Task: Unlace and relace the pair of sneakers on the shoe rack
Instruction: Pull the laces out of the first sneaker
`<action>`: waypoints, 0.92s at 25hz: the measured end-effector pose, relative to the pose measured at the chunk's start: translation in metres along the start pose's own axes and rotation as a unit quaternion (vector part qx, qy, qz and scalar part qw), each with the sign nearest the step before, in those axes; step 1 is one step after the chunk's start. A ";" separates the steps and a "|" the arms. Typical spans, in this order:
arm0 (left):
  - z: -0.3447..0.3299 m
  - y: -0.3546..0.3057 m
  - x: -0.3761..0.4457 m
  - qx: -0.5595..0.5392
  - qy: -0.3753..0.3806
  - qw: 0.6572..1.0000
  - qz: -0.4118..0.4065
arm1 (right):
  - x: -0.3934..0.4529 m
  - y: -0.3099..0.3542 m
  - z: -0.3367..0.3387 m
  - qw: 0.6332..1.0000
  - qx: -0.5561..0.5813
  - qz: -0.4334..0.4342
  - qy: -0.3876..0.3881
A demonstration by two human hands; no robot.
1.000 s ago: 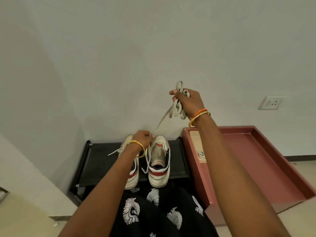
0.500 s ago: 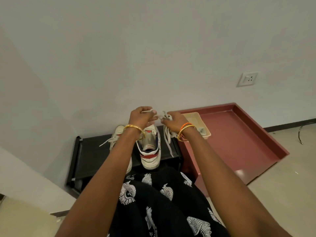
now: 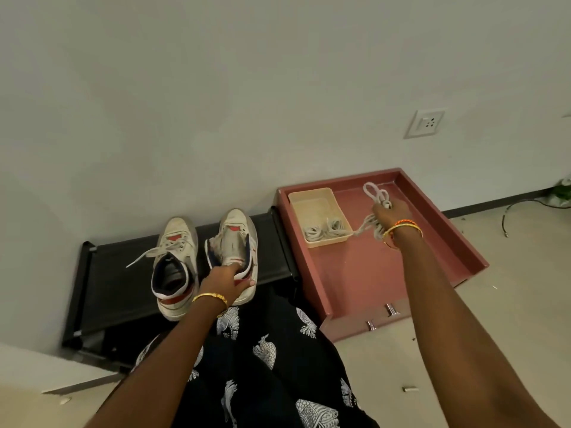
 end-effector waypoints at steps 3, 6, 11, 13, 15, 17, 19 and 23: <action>-0.004 0.002 0.012 0.008 -0.025 1.000 0.001 | 0.028 -0.037 -0.013 0.994 0.047 -0.056 0.085; -0.002 0.007 0.022 -0.005 -0.038 0.999 0.013 | 0.049 -0.074 -0.015 0.987 0.060 -0.108 0.101; 0.001 0.007 0.021 0.016 -0.092 0.996 0.015 | 0.052 -0.087 -0.011 0.993 -0.084 -0.086 0.019; 0.002 0.007 0.020 0.023 -0.107 0.994 0.018 | 0.057 -0.073 -0.032 0.980 -0.195 0.014 0.033; 0.002 0.008 0.020 0.034 -0.112 0.993 0.033 | 0.067 -0.077 -0.063 0.951 -0.291 0.046 0.091; 0.002 0.006 0.018 0.046 -0.124 0.990 0.048 | 0.073 -0.091 -0.080 0.923 -0.364 0.005 0.124; 0.003 0.005 0.016 0.041 -0.138 0.988 0.057 | 0.076 -0.108 -0.081 0.920 -0.372 -0.032 0.124; 0.002 0.009 0.016 0.010 -0.148 0.986 0.072 | 0.075 -0.142 -0.062 0.908 -0.400 -0.043 0.117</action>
Point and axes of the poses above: each hand's wrist, its own x-axis towards the middle knuckle, its own z-axis out of the back of the hand, y = z × x, the point moved 8 cm from there along x, towards the middle knuckle, and after that the axes turned 14 degrees about y, right-handed, at the moved point
